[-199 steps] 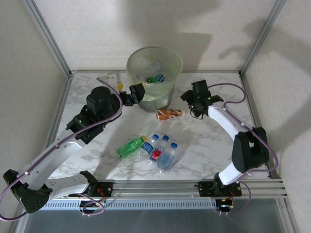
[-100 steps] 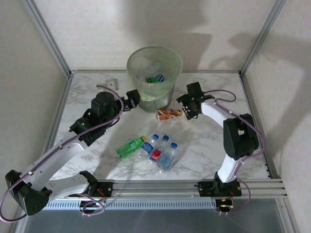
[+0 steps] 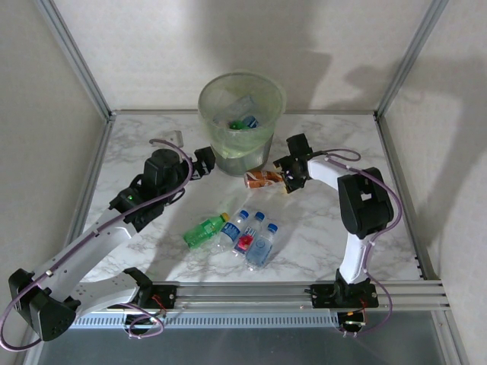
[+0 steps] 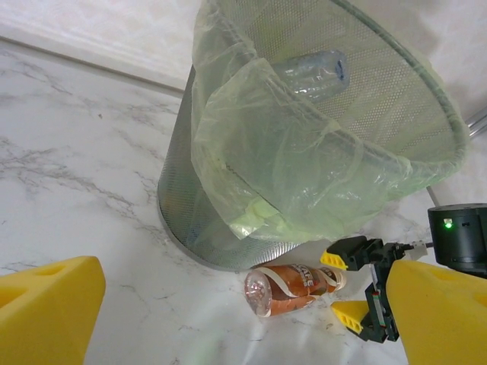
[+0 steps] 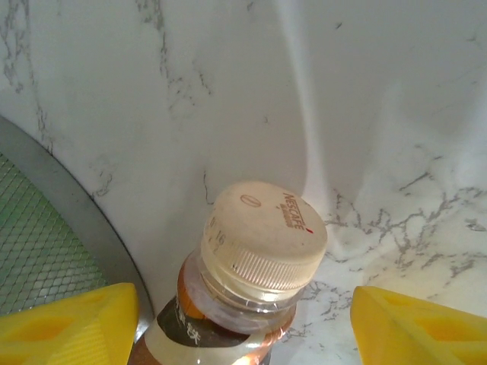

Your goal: Put the plastic bottles in the bin

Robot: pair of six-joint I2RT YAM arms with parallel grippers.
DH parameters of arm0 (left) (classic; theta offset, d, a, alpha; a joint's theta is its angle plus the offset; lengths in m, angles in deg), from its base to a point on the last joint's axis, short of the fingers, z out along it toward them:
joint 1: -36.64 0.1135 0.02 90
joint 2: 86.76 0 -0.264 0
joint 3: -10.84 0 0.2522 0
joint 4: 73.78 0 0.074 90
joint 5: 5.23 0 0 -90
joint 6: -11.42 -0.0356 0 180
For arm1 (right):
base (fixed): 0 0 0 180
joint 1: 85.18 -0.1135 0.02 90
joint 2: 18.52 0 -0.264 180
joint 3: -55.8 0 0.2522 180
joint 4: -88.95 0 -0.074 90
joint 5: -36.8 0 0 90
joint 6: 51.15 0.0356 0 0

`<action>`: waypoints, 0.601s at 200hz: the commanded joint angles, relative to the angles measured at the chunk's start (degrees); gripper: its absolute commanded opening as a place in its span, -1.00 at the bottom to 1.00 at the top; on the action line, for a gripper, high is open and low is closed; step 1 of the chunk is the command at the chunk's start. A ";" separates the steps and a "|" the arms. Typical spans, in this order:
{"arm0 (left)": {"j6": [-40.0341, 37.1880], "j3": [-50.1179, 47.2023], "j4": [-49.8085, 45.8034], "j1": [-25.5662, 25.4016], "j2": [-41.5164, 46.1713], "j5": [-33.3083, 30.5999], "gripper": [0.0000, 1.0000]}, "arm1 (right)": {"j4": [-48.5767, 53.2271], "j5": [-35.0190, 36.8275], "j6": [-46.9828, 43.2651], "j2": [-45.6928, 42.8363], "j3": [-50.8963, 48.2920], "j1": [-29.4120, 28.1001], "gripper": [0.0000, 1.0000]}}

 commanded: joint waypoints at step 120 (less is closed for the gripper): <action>0.42 -0.61 -1.60 1.28 0.30 1.18 0.82 | -1.24 2.42 1.15 -0.02 -1.07 -0.39 -0.30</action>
